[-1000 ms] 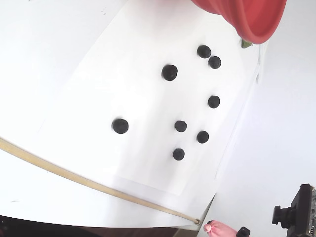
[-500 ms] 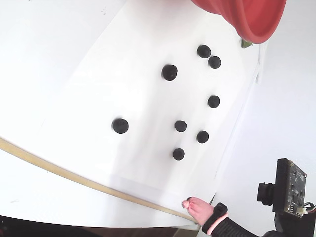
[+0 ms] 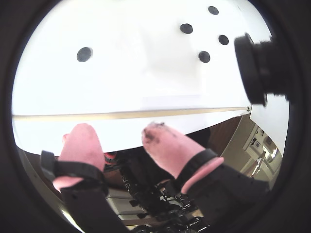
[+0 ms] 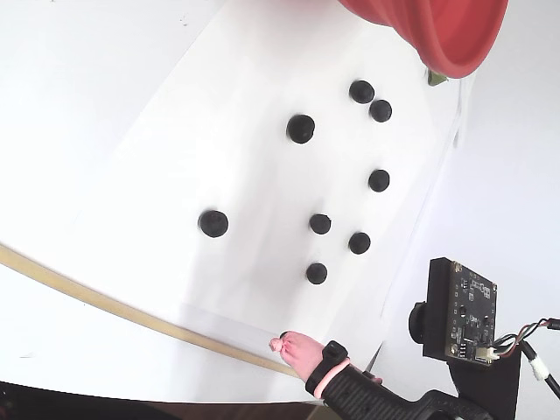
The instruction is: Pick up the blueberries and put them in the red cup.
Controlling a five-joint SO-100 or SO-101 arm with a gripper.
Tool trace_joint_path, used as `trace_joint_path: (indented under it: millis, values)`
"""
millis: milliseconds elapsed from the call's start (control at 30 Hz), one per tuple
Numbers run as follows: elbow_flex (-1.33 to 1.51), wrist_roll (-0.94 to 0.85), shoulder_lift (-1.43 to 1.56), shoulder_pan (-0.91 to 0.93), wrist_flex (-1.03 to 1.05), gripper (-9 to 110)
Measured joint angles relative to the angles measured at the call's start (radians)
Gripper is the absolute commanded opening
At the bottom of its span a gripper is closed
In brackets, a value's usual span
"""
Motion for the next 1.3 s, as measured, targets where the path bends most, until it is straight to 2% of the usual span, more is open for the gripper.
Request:
trace_joint_path:
  millis: [1300]
  values:
    - [-0.014,-0.072,-0.403,-0.06,-0.419,20]
